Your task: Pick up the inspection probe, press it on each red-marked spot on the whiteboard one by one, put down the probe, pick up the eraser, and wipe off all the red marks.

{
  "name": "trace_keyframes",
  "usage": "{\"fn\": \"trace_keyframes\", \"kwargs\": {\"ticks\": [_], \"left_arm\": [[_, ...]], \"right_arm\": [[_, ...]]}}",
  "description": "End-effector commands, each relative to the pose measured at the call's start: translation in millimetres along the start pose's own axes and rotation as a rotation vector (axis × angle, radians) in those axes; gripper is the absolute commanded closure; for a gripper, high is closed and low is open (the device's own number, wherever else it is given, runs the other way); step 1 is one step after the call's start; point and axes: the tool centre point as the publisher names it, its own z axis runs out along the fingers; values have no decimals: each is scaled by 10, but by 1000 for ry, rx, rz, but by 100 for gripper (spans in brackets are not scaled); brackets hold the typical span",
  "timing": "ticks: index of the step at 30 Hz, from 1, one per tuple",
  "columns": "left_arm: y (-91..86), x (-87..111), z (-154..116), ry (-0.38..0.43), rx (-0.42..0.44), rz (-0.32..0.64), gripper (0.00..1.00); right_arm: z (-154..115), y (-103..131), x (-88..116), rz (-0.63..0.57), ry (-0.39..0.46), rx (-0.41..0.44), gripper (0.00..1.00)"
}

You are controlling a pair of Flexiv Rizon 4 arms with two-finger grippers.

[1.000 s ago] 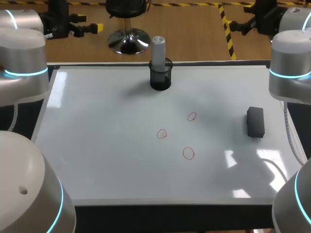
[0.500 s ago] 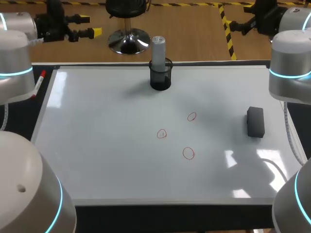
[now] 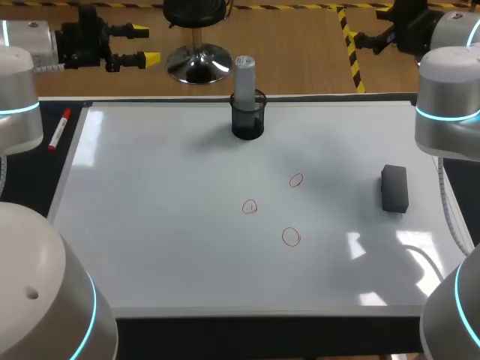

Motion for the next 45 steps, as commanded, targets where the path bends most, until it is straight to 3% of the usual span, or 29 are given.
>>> {"fn": "trace_keyframes", "kwargs": {"ticks": [1, 10, 20, 45], "left_arm": [[28, -59, 31, 86, -9, 28, 0], [59, 22, 172, 216, -26, 94, 0], [148, 44, 306, 308, -24, 126, 0], [531, 71, 770, 423, -51, 55, 0]], "right_arm": [[0, 0, -1, 0, 0, 0, 0], [0, 0, -1, 0, 0, 0, 0], [0, 0, -1, 0, 0, 0, 0], [0, 0, -1, 0, 0, 0, 0]]}}
